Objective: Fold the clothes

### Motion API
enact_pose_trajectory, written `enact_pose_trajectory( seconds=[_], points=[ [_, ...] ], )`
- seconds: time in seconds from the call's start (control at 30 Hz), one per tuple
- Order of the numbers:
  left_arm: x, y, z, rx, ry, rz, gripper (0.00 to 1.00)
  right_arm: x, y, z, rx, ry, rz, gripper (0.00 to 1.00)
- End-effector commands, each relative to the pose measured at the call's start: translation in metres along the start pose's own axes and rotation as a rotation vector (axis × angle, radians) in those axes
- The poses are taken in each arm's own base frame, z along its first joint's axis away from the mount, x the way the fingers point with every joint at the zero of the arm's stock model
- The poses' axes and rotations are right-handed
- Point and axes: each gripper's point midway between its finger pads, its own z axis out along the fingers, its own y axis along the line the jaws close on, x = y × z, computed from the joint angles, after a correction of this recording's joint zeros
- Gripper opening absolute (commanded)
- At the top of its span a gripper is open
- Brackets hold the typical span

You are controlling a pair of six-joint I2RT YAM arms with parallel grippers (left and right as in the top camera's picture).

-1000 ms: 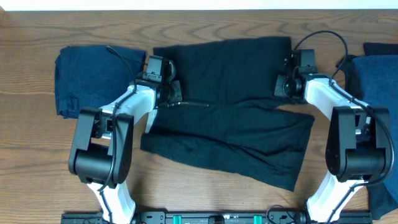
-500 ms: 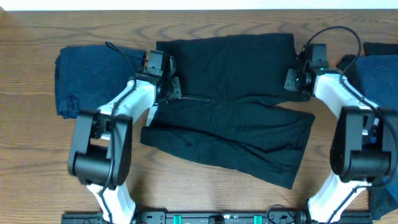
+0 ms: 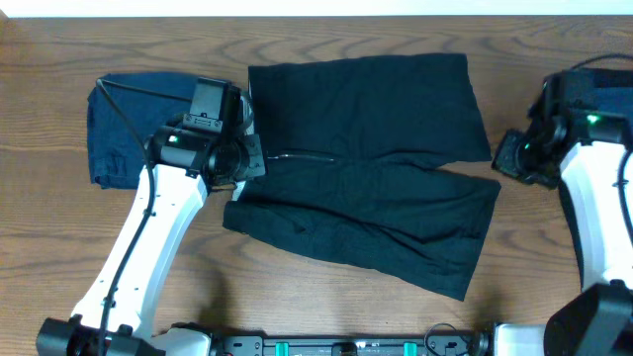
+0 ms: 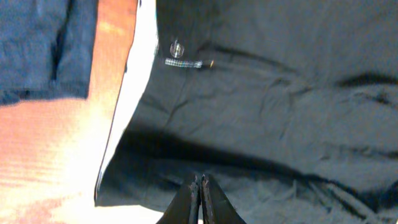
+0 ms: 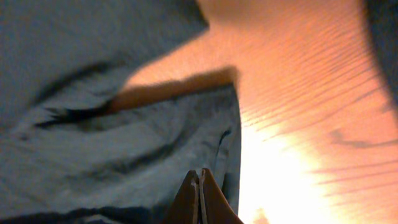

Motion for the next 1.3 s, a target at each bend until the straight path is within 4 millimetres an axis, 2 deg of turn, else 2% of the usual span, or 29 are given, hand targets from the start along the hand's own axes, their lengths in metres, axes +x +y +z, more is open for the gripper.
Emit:
enact_pose_trajectory(
  seconds=[0.0,0.23,0.57,0.73,0.9,1.0,1.07,1.1,1.13,1.2,1.23,1.27],
  points=[
    [0.011,0.009,0.012,-0.033,0.052,-0.006,0.06,0.026,-0.007,0.035,0.010,0.093,0.030,0.01],
    [0.020,0.015,0.023,-0.052,0.098,-0.012,0.06,0.038,-0.012,0.092,0.002,0.105,0.032,0.01],
    [0.020,0.015,0.023,-0.053,0.099,-0.012,0.06,0.020,-0.011,0.155,0.002,0.081,0.031,0.01],
    [0.017,0.014,0.024,-0.049,0.088,-0.010,0.06,-0.003,-0.014,0.178,0.023,-0.007,0.027,0.01],
    [0.012,0.020,0.024,-0.088,0.061,-0.007,0.06,-0.036,-0.003,0.178,-0.020,-0.135,0.022,0.01],
    [0.010,0.027,0.023,-0.118,0.053,-0.012,0.07,-0.055,0.005,0.164,-0.042,-0.187,0.018,0.01],
    [0.011,0.028,0.023,-0.119,0.057,-0.014,0.07,-0.069,0.011,0.146,-0.052,-0.213,0.004,0.01],
    [0.012,0.028,0.023,-0.120,0.060,-0.015,0.06,-0.077,0.015,0.134,-0.059,-0.230,-0.010,0.08],
    [0.013,0.028,0.023,-0.121,0.063,-0.015,0.07,-0.086,0.019,0.119,-0.066,-0.248,-0.024,0.21],
    [0.016,0.025,0.023,-0.101,0.078,-0.016,0.15,-0.098,0.024,0.088,-0.071,-0.276,-0.050,0.69],
    [0.018,0.023,0.023,-0.092,0.089,-0.018,0.21,-0.101,0.026,0.073,-0.072,-0.283,-0.056,0.78],
    [0.022,0.022,0.022,-0.082,0.105,-0.020,0.27,-0.102,0.027,0.055,-0.073,-0.285,-0.057,0.82]
  ],
)
